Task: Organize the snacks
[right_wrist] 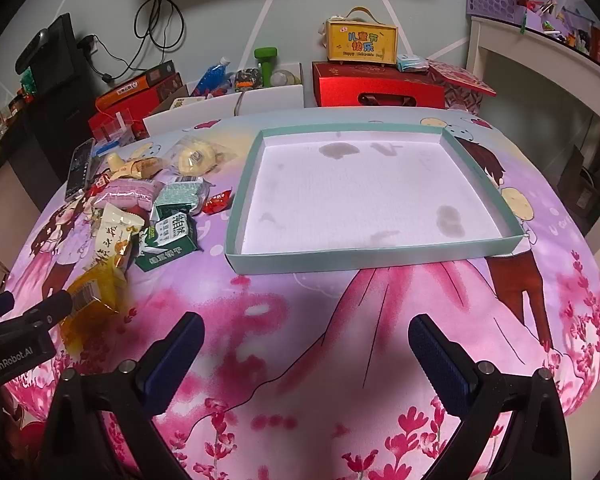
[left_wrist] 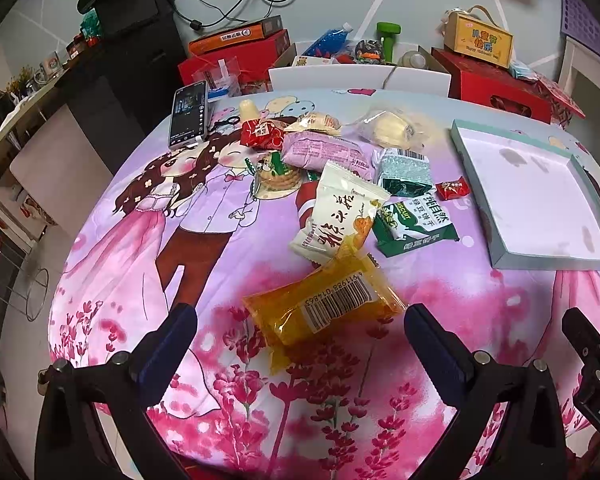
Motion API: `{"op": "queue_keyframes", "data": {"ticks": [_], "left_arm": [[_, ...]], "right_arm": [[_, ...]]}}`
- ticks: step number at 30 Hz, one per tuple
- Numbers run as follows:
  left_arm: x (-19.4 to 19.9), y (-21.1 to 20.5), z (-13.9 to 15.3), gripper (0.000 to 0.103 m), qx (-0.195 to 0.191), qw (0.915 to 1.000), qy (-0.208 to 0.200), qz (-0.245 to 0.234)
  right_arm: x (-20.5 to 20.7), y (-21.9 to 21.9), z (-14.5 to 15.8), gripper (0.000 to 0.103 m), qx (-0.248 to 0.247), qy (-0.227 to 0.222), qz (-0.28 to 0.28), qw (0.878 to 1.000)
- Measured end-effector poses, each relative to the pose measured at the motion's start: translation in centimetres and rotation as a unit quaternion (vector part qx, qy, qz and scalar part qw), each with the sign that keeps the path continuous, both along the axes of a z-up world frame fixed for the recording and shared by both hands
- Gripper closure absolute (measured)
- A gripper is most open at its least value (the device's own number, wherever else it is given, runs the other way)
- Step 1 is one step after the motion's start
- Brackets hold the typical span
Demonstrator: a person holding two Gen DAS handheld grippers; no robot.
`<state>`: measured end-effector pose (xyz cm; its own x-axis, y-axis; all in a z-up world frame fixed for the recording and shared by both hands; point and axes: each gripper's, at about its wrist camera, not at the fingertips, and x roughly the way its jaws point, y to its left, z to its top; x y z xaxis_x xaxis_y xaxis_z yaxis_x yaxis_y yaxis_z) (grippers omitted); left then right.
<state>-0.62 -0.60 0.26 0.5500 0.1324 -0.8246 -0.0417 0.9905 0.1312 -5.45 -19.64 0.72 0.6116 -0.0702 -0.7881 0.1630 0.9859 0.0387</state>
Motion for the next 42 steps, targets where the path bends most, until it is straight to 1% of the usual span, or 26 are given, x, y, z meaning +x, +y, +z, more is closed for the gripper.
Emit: {"op": "queue_keyframes", "data": {"ticks": [30,33,36,42], "left_arm": [[0.1,0.3,-0.1,0.000,-0.010,0.9999,0.004,0.006],[0.1,0.7,-0.1,0.000,-0.035,0.9994,0.008,0.000],[0.4,1.4,-0.3,0.000,-0.062,0.9979,0.016,0.007],[1.1,3.1,-1.1,0.000,-0.132,0.9905,0.037,0.013]], "right_arm": [[0.0,0.3,0.0,0.000,-0.008,0.005,0.002,1.000],[0.0,0.3,0.0,0.000,-0.009,0.005,0.004,1.000],[0.0,0.6,0.1,0.000,-0.010,0.006,0.010,1.000],[0.4,0.7,0.4,0.000,0.002,-0.004,0.014,1.000]]}}
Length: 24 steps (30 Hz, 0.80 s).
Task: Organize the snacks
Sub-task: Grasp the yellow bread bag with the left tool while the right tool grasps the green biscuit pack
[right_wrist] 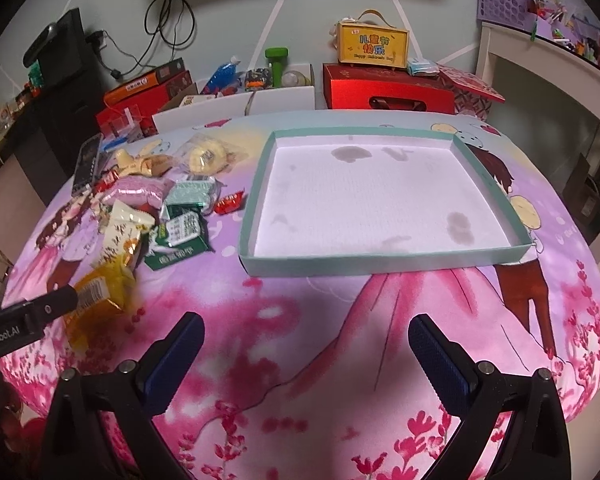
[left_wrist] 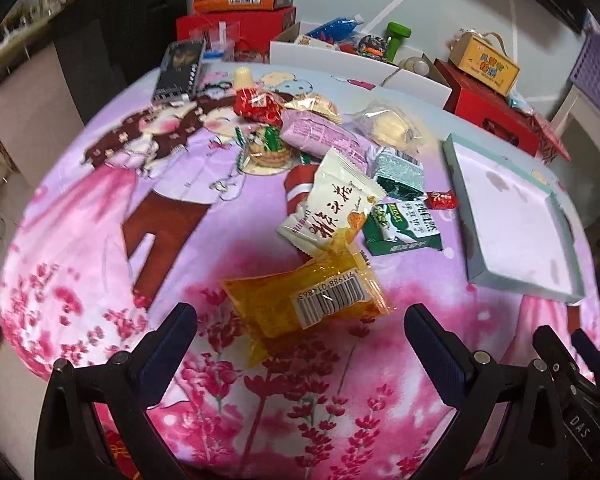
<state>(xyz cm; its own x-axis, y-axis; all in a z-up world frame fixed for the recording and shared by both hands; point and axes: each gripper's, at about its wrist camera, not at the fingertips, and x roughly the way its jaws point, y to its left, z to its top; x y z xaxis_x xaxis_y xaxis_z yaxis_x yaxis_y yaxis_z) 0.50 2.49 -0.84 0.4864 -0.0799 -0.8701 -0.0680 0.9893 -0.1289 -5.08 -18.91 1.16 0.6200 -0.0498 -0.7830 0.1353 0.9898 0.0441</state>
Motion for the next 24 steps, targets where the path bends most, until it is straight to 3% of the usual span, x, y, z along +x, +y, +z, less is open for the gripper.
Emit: {"op": "queue_keyframes", "data": {"ticks": [8,13,20,24], "left_arm": [[2.5,-0.3,-2.8,0.000,-0.023,0.9977,0.063,0.008],[3.9,-0.4,-4.3,0.000,-0.004,0.9954,0.090,0.032],[4.1,-0.2,-5.0,0.003,-0.004,0.9950,0.093,0.036],[4.0,0.0,-4.9,0.011,-0.006,0.9951,0.090,0.042]], "right_arm": [[2.8,0.1,0.8,0.000,0.024,-0.014,-0.002,1.000],[5.2,1.1,0.7,0.000,0.032,-0.012,0.013,0.999],[8.7,4.6,-0.8,0.000,0.026,0.008,0.065,0.997],[10.3,6.3,-1.8,0.000,0.023,0.020,0.089,0.996]]}}
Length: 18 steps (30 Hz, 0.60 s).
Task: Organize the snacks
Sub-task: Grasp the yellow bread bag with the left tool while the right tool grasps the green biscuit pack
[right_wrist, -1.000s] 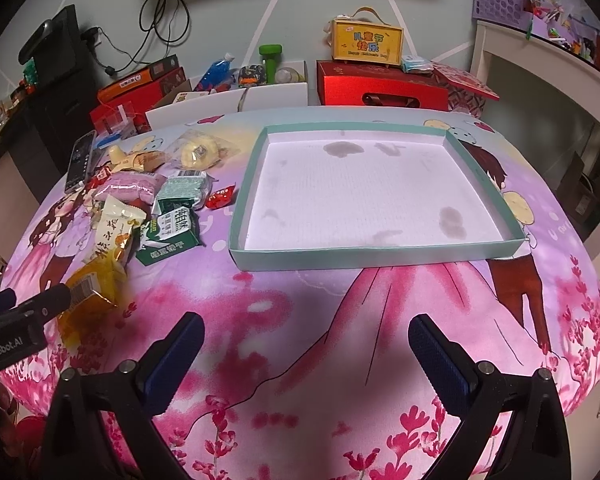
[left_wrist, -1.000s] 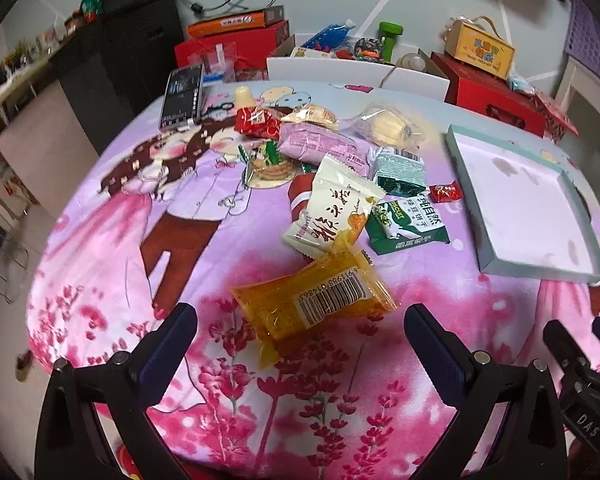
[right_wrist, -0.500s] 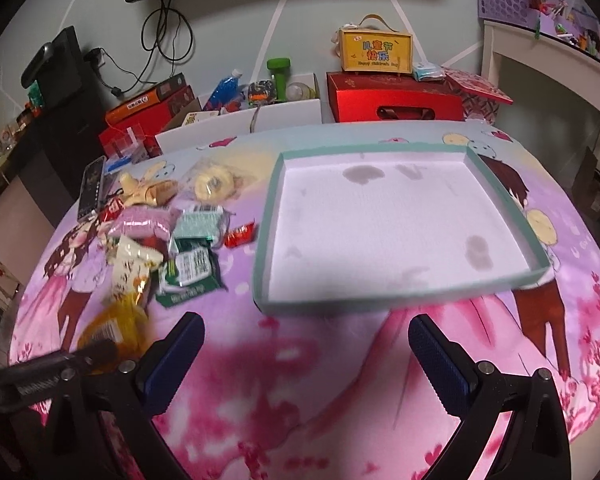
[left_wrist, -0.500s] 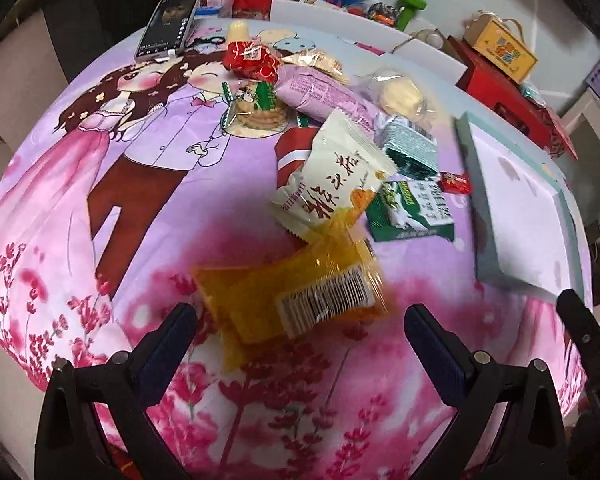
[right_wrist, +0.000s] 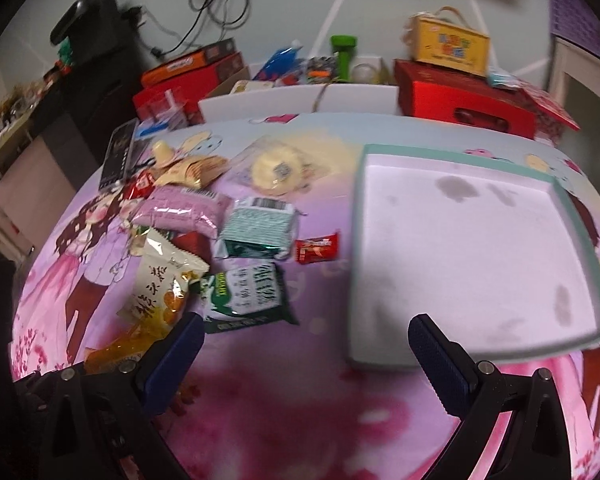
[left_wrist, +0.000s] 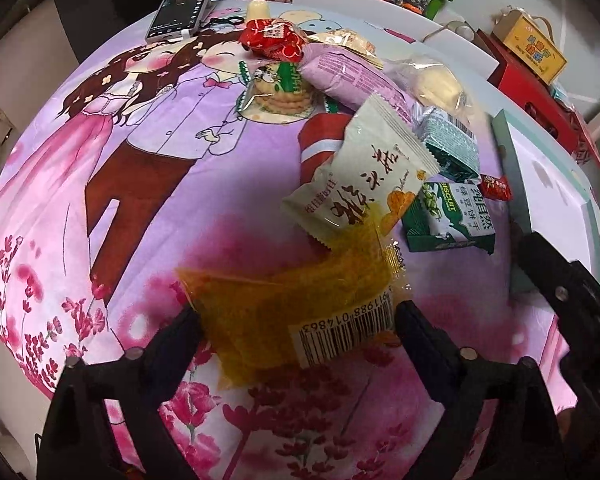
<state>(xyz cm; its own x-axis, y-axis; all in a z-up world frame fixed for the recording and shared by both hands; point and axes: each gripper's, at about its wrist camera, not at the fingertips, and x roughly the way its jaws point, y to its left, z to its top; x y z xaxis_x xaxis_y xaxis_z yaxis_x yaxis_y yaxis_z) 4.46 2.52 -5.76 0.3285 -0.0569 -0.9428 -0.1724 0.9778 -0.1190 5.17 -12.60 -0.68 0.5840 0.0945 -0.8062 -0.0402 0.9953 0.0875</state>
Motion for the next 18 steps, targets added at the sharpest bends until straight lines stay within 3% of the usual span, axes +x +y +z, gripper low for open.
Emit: {"op": "queue_keyframes", "data": {"ticks": [18], "left_arm": [[0.0,4.9,-1.1,0.012,-0.036,0.9990,-0.001,0.027]], "right_arm": [[4.7,3.8,-3.8,0.015,0.017,0.072,0.058,0.996]]}}
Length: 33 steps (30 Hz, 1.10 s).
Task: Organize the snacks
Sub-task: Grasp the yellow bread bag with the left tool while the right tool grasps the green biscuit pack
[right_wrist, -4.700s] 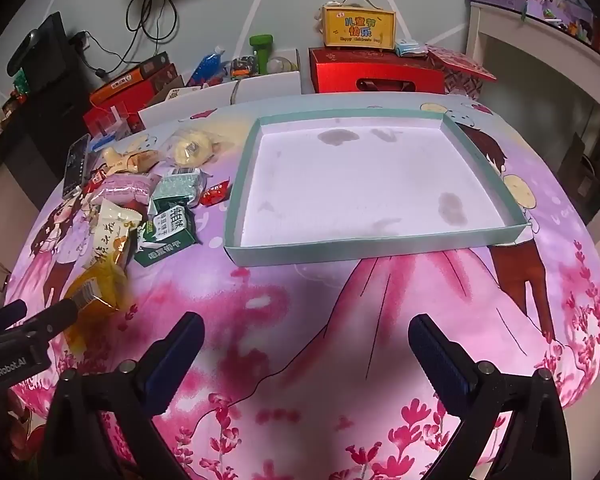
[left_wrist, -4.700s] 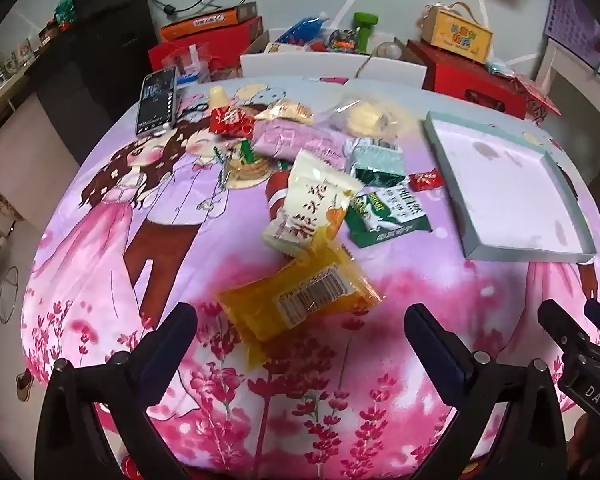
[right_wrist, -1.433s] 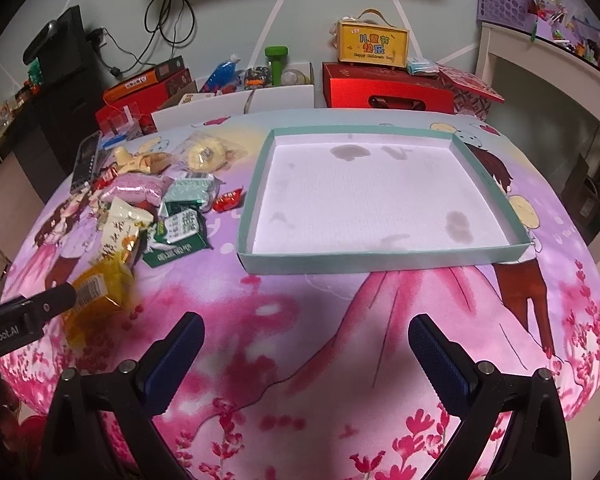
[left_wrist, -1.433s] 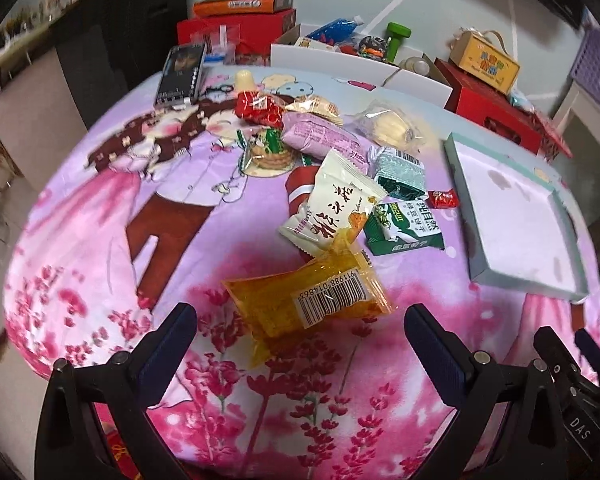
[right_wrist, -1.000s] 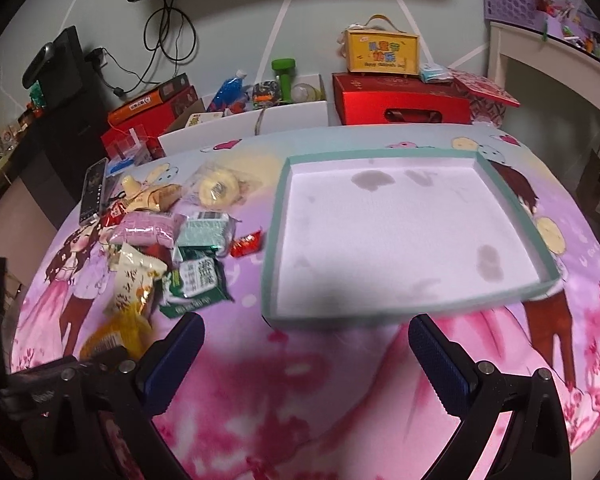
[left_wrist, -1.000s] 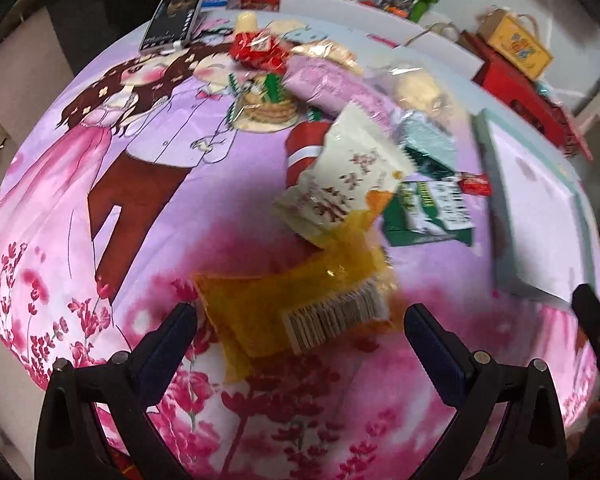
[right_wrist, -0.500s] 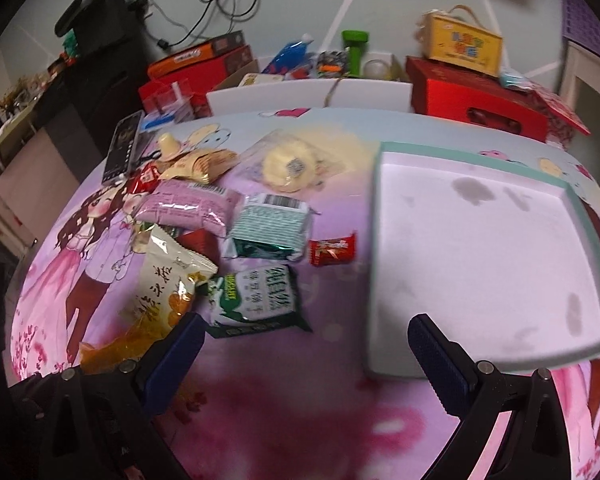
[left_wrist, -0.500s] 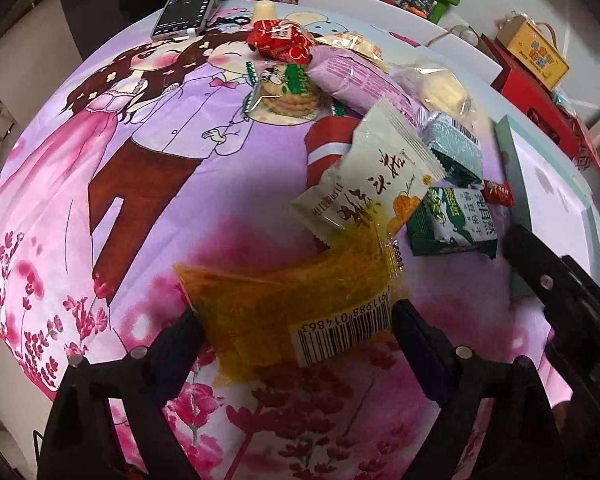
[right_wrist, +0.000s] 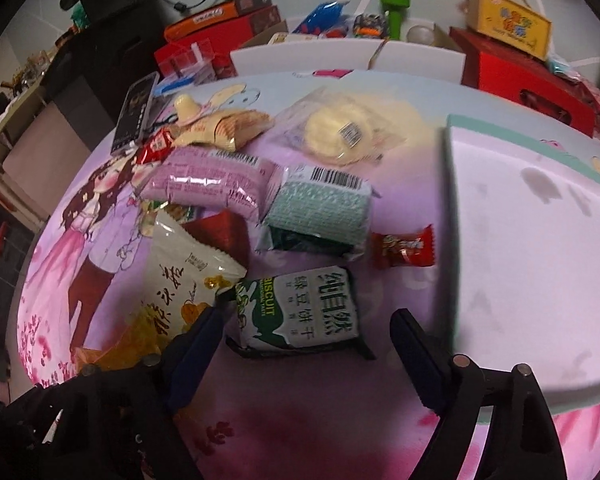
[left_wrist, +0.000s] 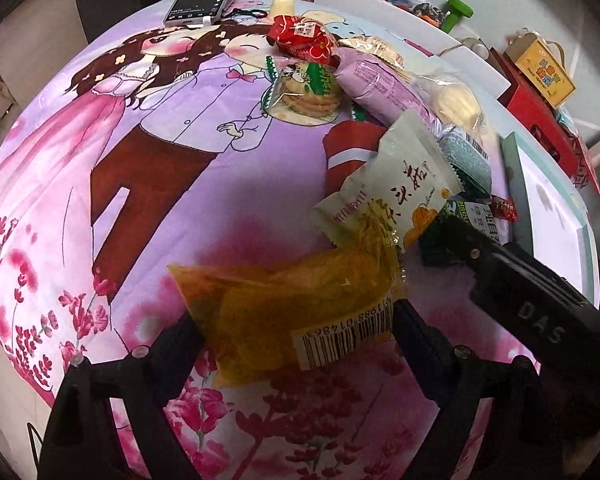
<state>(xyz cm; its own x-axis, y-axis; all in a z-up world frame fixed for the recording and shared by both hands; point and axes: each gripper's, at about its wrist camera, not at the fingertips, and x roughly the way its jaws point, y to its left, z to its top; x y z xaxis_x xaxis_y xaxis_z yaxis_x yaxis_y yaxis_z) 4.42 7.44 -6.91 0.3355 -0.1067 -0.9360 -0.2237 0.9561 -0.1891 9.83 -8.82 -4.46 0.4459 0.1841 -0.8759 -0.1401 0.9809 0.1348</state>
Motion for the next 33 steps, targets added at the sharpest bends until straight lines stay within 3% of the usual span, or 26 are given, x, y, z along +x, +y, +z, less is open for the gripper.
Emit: {"op": "queue_keyframes", "data": {"ticks": [4,11,27,33], "left_arm": [[0.6,0.5,-0.7,0.012,-0.006,1.0000,0.001,0.002],[0.6,1.2,-1.1,0.015,-0.004,1.0000,-0.003,-0.003],[-1.0,-0.9,2.0,0.023,0.026,0.9993,-0.025,-0.007],[-1.1,-1.5,2.8,0.024,0.040,0.9986,-0.032,-0.010]], "right_arm": [[0.5,0.2,-1.0,0.023,0.000,0.017,-0.003,1.000],[0.7,0.3,-1.1,0.037,0.011,0.010,0.003,1.000],[0.1,-1.4,-0.3,0.039,0.067,0.023,-0.008,0.997],[-0.2,-2.1,1.1,0.039,0.073,0.006,-0.011,0.997]]}}
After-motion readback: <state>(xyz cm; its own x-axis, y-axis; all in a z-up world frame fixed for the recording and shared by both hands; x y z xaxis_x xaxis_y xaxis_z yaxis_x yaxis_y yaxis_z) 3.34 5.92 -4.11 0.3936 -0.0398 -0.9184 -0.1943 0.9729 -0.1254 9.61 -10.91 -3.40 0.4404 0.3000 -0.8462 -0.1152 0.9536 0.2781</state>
